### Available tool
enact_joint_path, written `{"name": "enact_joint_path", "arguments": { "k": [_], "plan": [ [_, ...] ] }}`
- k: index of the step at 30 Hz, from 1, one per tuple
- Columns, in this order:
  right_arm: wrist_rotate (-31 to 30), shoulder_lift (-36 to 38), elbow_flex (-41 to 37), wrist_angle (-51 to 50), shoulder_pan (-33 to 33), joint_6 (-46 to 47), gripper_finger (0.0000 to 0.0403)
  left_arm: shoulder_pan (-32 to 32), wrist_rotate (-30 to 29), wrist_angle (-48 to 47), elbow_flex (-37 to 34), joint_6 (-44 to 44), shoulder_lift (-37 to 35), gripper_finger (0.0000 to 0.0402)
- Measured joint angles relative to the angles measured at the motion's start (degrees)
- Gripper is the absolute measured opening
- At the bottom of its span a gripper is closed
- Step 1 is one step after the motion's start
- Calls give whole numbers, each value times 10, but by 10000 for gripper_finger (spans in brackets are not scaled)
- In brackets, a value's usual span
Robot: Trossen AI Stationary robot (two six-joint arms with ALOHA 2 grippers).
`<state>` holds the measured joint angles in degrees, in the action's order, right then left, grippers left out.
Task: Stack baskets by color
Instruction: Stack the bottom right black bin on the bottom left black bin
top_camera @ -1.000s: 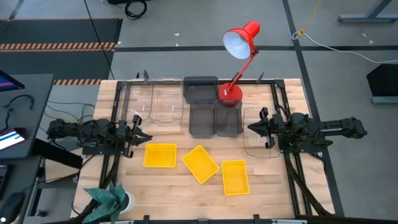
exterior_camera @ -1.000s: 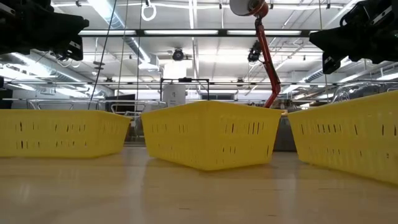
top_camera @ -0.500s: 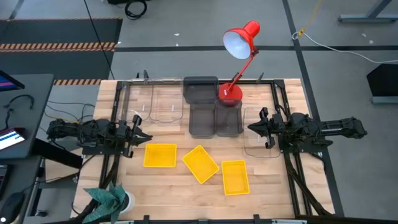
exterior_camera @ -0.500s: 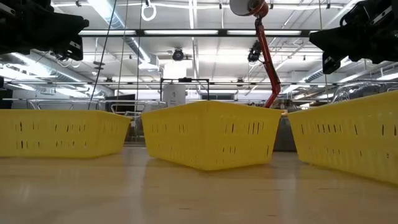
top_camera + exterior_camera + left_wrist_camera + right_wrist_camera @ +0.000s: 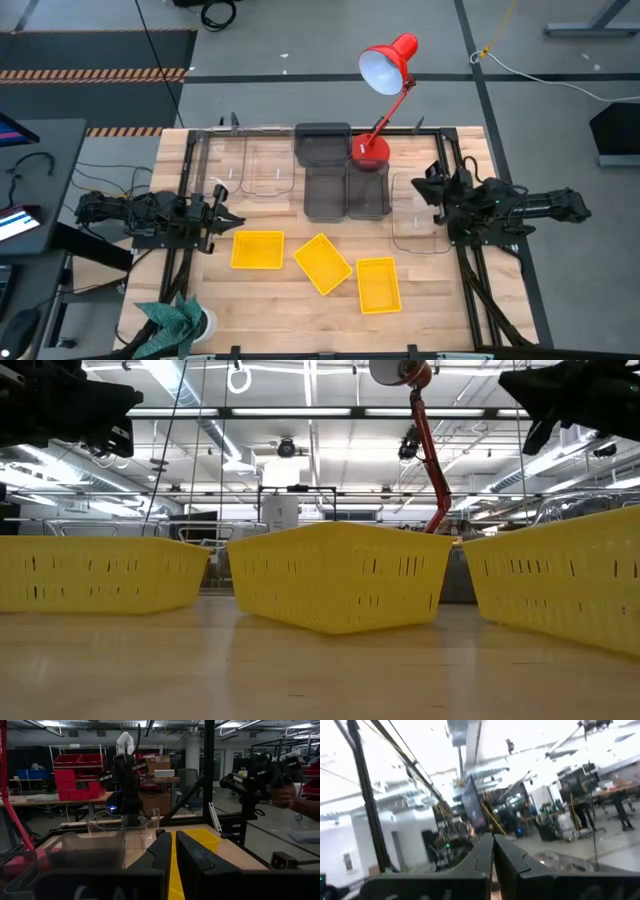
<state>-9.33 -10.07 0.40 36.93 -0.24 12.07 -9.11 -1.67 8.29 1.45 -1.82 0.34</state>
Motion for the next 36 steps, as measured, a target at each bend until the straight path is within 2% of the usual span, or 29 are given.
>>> {"name": "enact_joint_path", "arguments": {
  "k": [8, 11, 15, 20, 30, 36],
  "plan": [
    [70, -5, 0, 29, 0, -1, 20, 0, 0, 0, 0, 0, 0, 26],
    [70, -12, 1, 25, -2, -1, 20, 0, 0, 0, 0, 0, 0, 28],
    [56, -40, 46, -83, -13, -6, 20, 0, 0, 0, 0, 0, 0, 34],
    [14, -117, 118, -200, -22, -6, 20, 0, 0, 0, 0, 0, 0, 36],
    [19, -315, 216, -323, -27, -28, 22, 0, 0, 0, 0, 0, 0, 29],
    [20, -419, 287, -398, -27, -31, 41, 0, 0, 0, 0, 0, 0, 36]
  ]
}}
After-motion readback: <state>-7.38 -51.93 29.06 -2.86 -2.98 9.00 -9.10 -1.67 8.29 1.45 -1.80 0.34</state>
